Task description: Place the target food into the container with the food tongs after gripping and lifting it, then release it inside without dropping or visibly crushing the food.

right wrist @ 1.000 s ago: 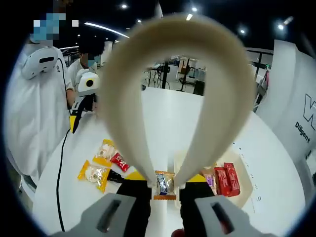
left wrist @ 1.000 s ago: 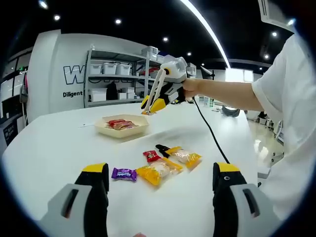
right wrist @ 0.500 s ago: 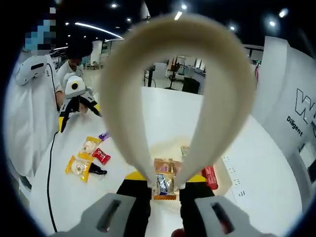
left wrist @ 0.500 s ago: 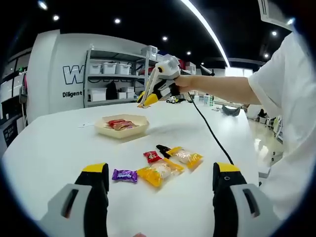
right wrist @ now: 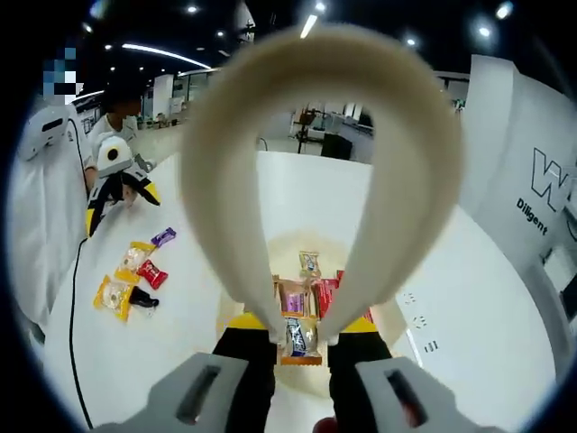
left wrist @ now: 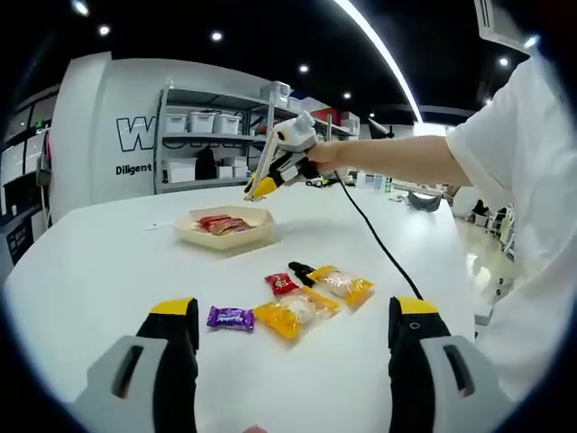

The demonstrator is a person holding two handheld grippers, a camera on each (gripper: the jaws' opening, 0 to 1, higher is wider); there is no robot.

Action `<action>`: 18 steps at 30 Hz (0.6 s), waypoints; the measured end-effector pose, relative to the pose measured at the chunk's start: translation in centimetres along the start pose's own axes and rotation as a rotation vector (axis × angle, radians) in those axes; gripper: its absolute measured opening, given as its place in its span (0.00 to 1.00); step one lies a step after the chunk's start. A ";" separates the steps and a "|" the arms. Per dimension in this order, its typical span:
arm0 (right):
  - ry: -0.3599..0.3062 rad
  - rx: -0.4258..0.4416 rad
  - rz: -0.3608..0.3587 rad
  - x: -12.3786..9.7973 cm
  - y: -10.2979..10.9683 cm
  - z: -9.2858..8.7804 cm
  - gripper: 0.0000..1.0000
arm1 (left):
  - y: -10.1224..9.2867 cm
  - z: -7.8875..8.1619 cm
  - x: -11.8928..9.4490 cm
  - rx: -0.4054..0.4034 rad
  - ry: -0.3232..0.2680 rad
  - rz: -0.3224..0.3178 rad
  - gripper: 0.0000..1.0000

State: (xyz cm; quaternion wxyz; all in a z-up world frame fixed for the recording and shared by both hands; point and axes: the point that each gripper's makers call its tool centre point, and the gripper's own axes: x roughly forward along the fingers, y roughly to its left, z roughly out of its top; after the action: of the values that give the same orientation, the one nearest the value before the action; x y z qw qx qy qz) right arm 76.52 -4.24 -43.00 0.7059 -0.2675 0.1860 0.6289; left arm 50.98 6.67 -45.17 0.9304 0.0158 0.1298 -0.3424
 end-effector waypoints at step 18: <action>0.049 0.001 -0.001 1.9 -1.6 -3.0 0.15 | 0.6 -0.5 0.3 -0.008 0.017 0.009 0.86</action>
State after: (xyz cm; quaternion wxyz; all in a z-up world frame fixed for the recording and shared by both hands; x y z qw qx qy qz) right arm 78.55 -4.68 -46.31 0.7018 -0.2825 0.2032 0.6216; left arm 51.43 6.98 -45.71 0.9309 0.0158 0.1391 -0.3374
